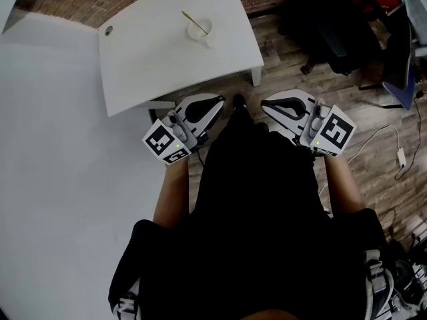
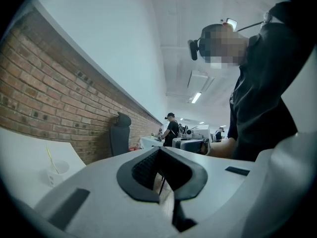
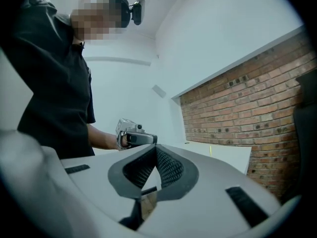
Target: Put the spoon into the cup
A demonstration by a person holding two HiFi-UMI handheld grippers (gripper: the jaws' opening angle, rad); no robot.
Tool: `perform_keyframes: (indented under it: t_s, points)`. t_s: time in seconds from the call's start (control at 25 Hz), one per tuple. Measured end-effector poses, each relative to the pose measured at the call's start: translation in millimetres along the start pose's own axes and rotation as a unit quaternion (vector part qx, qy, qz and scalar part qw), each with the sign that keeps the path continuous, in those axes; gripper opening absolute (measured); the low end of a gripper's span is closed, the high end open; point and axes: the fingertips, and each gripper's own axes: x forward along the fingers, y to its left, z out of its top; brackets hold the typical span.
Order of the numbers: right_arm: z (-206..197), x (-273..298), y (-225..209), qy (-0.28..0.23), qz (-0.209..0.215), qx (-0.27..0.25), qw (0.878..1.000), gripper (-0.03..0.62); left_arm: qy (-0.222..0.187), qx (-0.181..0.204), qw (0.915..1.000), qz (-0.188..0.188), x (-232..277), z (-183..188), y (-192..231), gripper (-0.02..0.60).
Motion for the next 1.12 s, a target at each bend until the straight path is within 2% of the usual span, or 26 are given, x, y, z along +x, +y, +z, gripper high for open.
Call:
perform_keyframes:
  t_s: [0.24,0.52,0.8,0.96,1.12]
  points:
    - [8.6,-0.2,10.4,-0.015,-0.006,-0.010,1.000,0.006,0.011,0.005,0.9999,-0.011,-4.0,-7.4,-18.8,0.017]
    - [1.2,0.2,15.8,-0.004,0.003,-0.015,1.000,0.006,0.013,0.024,0.9994,-0.019,-4.1,-3.2,-27.5,0.017]
    - [4.5,12.5,18.4,-0.008,0.023,-0.023,0.999,0.006,0.024,0.062,0.9958,-0.063,-2.0,1.0,-55.5,0.015]
    - [-0.3,17.5,18.5,-0.005,0.031,-0.018,0.999,0.006,0.051,0.043,0.9965,-0.050,-5.6,-7.6,-56.6,0.015]
    - [4.3,17.6,17.7,-0.022,0.032,-0.004,0.999,0.006,0.041,0.053,0.9968,-0.043,-7.9,-8.0,-55.2,0.017]
